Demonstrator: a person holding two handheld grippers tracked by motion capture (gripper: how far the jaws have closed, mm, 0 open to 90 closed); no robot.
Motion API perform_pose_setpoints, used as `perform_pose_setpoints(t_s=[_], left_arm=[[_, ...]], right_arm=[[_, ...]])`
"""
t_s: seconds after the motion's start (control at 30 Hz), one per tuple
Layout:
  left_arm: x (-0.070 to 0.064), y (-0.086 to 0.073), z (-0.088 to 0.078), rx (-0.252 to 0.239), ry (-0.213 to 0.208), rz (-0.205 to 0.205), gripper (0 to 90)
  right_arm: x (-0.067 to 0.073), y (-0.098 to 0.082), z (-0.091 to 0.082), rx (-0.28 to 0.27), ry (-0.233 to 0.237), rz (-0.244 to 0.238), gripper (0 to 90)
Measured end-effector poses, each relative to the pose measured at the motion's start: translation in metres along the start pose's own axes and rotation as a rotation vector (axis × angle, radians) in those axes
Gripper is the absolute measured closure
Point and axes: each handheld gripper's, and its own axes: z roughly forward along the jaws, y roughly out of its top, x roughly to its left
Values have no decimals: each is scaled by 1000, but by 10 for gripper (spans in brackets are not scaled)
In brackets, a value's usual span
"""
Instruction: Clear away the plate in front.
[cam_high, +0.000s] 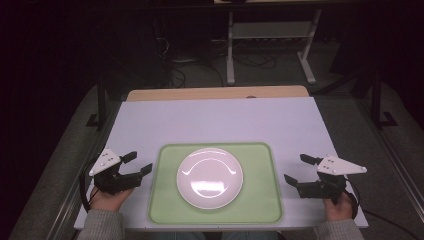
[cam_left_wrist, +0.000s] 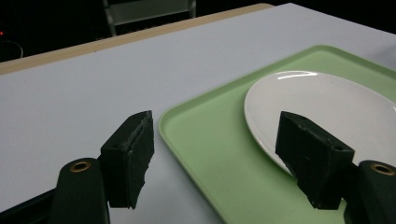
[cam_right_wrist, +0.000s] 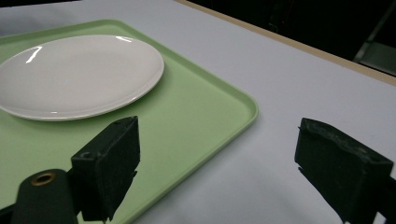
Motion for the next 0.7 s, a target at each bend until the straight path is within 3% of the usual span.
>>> perform_pose_setpoints(t_s=[0.3, 0.7], left_arm=[[0, -7, -4, -22, 9, 23, 270], [3, -18, 0, -23, -4, 14, 260]], right_arm=[[-1, -1, 2, 22, -4, 3, 132], [0, -1, 7, 35, 14, -2, 132]])
